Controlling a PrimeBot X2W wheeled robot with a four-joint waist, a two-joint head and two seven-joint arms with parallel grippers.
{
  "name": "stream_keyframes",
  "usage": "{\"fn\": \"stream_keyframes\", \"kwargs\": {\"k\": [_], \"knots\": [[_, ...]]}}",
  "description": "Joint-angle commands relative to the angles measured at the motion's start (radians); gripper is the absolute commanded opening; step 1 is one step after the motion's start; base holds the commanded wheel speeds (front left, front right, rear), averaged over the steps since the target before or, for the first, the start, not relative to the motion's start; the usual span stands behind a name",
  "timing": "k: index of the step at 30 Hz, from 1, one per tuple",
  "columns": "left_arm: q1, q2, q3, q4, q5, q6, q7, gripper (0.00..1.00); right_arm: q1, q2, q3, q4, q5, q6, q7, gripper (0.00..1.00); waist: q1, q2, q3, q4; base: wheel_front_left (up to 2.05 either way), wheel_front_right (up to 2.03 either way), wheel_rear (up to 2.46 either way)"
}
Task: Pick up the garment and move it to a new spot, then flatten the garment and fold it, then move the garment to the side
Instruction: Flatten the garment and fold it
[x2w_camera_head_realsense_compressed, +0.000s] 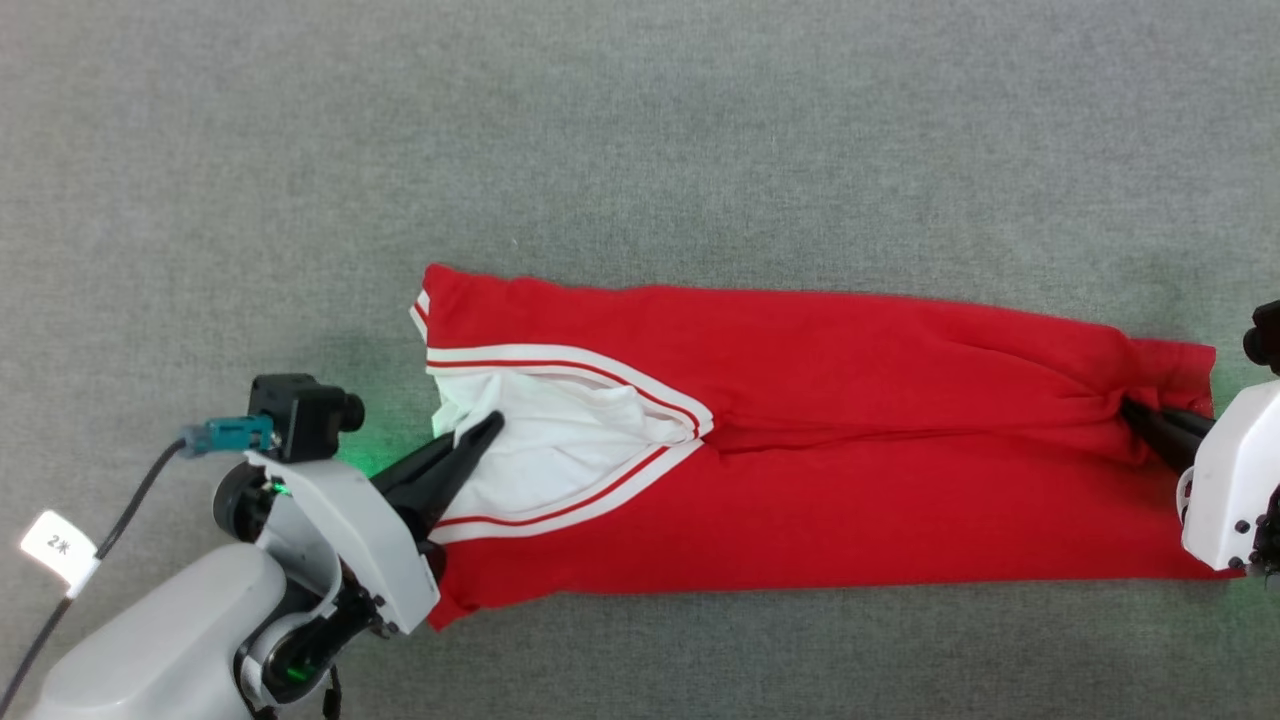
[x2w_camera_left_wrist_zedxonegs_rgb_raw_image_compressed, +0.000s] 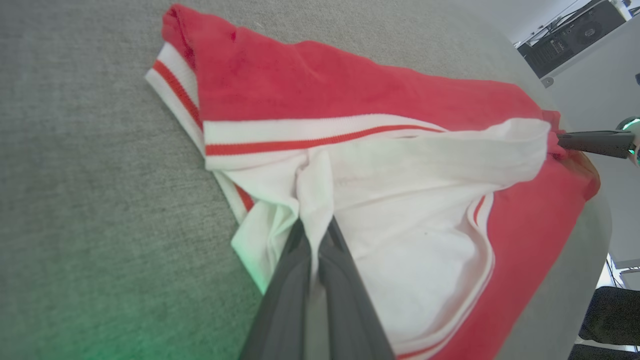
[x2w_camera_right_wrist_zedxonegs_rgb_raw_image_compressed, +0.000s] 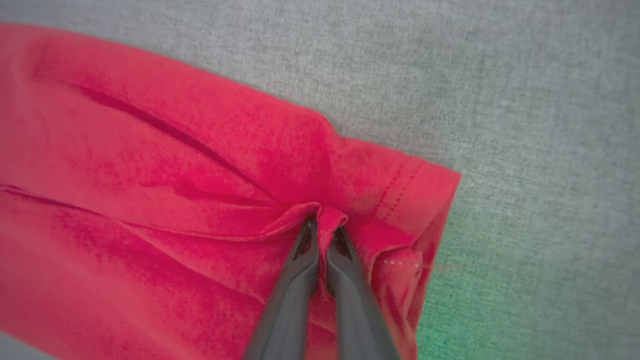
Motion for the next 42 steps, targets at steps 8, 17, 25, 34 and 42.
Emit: {"fn": "stream_keyframes", "kwargs": {"k": [8, 17, 25, 34, 42], "knots": [[0.050, 0.001, 0.027, -0.025, 0.000, 0.027, -0.083, 1.00, 0.027, 0.015, -0.082, -0.009, 0.052, -0.001, 0.023, 1.00, 0.0000, 0.0000, -0.077, -0.001, 0.00, 0.00, 0.00], [0.167, -0.036, 0.112, -0.119, 0.029, 0.171, -0.177, 1.00, 0.105, 0.008, -0.198, -0.030, 0.079, -0.001, 0.180, 1.00, 0.0000, 0.0000, -0.133, 0.021, 0.00, 0.00, 0.00], [0.342, -0.188, 0.307, -0.168, 0.096, 0.194, -0.184, 1.00, 0.160, 0.032, -0.294, -0.034, 0.059, -0.001, 0.244, 1.00, 0.0000, 0.0000, -0.133, 0.079, 0.00, 0.00, 0.00], [0.430, -0.325, 0.461, -0.113, 0.388, 0.189, -0.183, 1.00, 0.157, 0.052, -0.374, 0.026, 0.011, -0.001, 0.311, 1.00, 0.0000, 0.0000, -0.140, 0.161, 0.00, 0.00, 0.00], [0.493, -0.461, 0.597, -0.116, 0.666, 0.142, -0.183, 1.00, 0.165, 0.095, -0.423, 0.084, -0.034, -0.001, 0.357, 1.00, 0.0000, 0.0000, -0.161, 0.217, 0.00, 0.00, 0.00]]}}
